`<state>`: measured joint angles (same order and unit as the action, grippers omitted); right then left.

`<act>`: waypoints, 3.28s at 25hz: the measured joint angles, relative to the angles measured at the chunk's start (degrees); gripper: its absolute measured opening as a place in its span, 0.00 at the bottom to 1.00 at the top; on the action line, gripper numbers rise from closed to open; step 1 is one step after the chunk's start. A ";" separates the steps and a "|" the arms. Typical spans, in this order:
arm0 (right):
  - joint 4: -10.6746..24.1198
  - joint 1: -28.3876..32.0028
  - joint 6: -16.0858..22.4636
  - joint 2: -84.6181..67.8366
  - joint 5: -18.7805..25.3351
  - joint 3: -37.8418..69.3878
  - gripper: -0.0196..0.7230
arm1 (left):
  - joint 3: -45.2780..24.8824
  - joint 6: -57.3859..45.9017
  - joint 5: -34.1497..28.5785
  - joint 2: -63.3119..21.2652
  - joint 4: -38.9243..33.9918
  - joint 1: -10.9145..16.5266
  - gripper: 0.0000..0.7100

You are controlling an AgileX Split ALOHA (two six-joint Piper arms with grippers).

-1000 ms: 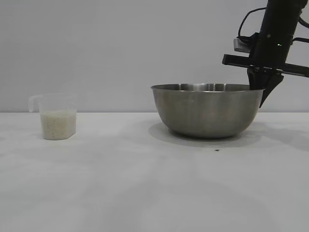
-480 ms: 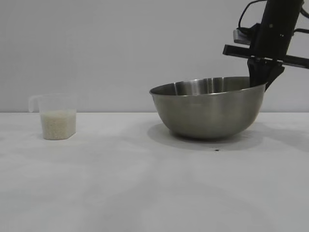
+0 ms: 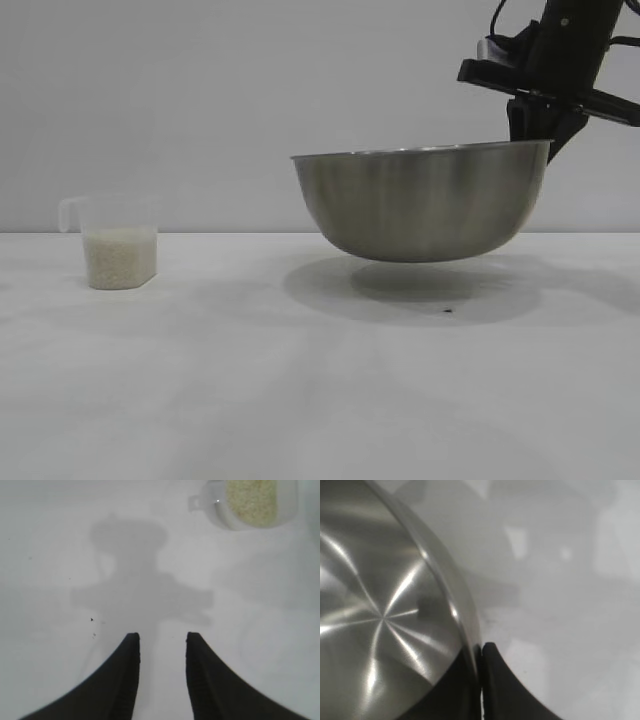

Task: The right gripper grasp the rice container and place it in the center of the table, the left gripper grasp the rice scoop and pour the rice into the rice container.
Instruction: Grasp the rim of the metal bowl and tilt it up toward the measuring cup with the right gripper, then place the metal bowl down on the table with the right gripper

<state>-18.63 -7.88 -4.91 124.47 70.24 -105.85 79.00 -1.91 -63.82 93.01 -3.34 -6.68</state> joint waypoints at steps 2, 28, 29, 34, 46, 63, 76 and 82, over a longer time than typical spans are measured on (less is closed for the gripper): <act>0.02 -0.70 -0.21 0.02 -0.02 0.00 0.03 | 0.00 0.08 -0.03 0.00 0.64 0.00 0.30; -2.57 -6.61 -0.43 3.05 -3.62 0.00 0.03 | 0.00 0.69 -0.03 0.00 0.77 0.00 0.30; -2.57 -6.61 -0.43 3.41 -3.67 0.00 0.03 | 0.00 0.69 0.12 0.00 0.77 0.00 0.30; -2.57 -6.61 -0.43 4.83 -3.76 0.00 0.03 | 0.00 0.71 0.38 0.00 0.77 0.00 0.30; -2.79 -6.61 -0.43 5.14 -4.58 0.00 0.03 | 0.00 0.71 0.42 0.00 0.77 0.00 0.30; -3.99 -6.61 1.74 5.14 -3.45 0.00 0.58 | 0.00 0.82 0.42 0.00 0.90 0.00 0.30; 2.09 -6.61 2.78 -0.61 -2.19 0.00 0.59 | 0.00 0.82 0.42 0.00 1.02 0.00 0.30; 8.43 -6.61 4.79 -2.80 0.03 0.00 0.62 | 0.00 0.93 0.42 0.00 1.26 0.00 0.30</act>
<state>-10.20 -14.50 -0.12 121.67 70.28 -105.85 79.00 -0.98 -63.40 93.01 -2.08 -6.68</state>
